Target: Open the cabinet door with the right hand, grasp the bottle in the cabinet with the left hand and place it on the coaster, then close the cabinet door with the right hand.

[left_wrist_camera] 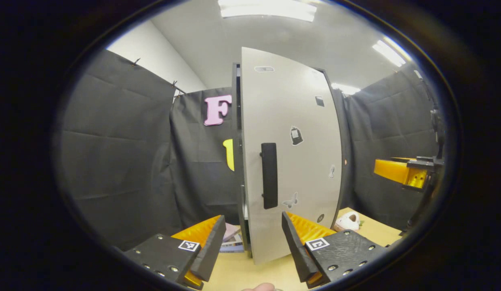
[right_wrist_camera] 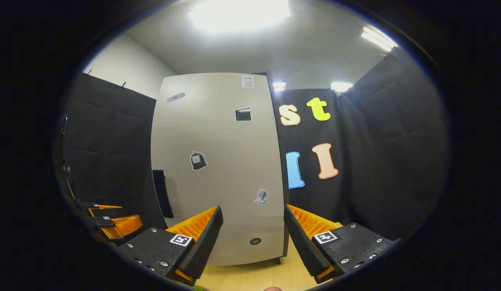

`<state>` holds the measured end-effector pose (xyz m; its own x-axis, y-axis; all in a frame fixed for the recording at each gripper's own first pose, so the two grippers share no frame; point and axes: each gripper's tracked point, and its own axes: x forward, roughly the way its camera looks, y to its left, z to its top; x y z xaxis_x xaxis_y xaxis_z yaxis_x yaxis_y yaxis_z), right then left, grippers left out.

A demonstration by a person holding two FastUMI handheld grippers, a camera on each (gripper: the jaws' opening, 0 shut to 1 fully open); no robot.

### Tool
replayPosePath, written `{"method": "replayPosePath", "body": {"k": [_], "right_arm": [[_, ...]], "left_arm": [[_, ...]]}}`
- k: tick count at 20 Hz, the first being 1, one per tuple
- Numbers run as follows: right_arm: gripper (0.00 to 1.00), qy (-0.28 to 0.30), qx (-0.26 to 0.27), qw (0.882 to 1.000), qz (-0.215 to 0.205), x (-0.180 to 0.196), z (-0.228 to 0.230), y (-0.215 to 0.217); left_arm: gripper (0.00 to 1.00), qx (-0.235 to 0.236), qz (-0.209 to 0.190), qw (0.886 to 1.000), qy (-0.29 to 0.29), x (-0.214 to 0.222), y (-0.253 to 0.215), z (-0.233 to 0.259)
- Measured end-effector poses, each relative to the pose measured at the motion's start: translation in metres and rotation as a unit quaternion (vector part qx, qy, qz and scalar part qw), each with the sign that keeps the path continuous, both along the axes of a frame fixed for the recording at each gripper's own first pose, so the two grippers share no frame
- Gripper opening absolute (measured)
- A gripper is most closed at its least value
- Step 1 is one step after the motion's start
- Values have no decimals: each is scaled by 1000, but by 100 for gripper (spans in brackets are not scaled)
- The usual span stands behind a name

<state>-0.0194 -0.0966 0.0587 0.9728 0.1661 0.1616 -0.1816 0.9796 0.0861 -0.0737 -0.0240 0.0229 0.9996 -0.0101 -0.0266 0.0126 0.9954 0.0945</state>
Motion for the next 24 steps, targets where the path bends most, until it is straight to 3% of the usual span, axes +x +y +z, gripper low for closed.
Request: {"method": "replayPosePath", "body": {"k": [3, 4, 17, 20, 24], "right_arm": [[89, 5, -3, 1000, 0, -1, -6, -3], [93, 10, -1, 1000, 1, -2, -8, -5], [93, 30, 5, 1000, 2, -1, -15, -8], [93, 32, 4, 999, 1, 1, -16, -6], [94, 37, 6, 999, -1, 2, -20, -5]], "left_arm": [[82, -3, -3, 1000, 1, -1, -5, -1], [81, -2, -4, 1000, 1, -1, -6, -1], [79, -9, 3, 1000, 0, -2, 2, -1], [83, -8, 4, 1000, 1, -1, 3, -2], [80, -8, 8, 1000, 3, 1, 7, -2]]}}
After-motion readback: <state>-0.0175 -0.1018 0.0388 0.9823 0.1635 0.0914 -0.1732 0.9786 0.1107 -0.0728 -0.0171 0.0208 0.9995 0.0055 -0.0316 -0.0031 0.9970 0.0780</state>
